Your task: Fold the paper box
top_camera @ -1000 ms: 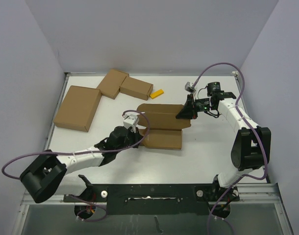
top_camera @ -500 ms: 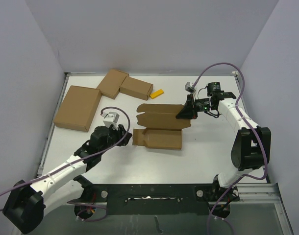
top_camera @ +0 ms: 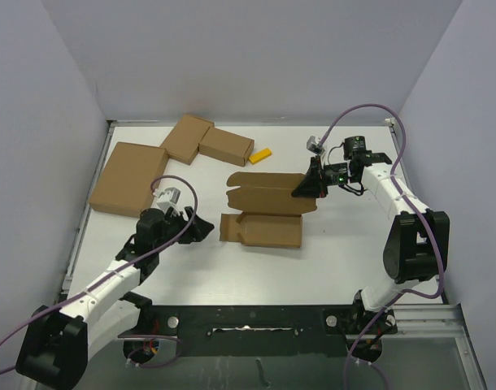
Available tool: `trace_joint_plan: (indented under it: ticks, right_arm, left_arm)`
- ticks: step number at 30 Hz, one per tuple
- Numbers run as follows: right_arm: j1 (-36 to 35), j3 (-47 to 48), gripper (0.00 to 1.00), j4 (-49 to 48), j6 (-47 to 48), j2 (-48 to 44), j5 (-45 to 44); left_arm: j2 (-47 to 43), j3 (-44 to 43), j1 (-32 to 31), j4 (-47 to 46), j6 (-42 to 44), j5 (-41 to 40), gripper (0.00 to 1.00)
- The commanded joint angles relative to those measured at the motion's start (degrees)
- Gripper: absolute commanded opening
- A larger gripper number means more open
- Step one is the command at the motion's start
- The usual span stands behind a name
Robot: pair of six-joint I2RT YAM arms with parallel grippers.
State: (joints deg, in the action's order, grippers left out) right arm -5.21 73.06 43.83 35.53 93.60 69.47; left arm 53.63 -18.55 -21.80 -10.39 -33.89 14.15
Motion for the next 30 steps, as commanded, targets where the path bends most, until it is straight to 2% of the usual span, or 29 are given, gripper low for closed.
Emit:
trace_joint_plan:
  ticks: [1, 9, 23, 30]
  right_arm:
    - [0.4, 0.7, 0.00, 0.4, 0.8, 1.0, 2.3]
    - [0.4, 1.0, 0.00, 1.0, 1.2, 1.1, 2.4]
    - [0.4, 1.1, 0.00, 1.1, 1.3, 1.3, 2.4]
    - [0.4, 1.1, 0.00, 1.2, 1.3, 1.3, 2.6]
  left_arm:
    - [0.2, 0.8, 1.3, -8.4, -2.3, 4.0, 0.61]
    - [-0.1, 5.0, 3.4, -16.7, -6.2, 4.2, 0.69]
    - [6.7, 2.9, 4.0, -19.0, -5.9, 6.5, 0.69]
    - [10.6, 0.3, 1.2, -17.8, -4.8, 4.0, 0.68]
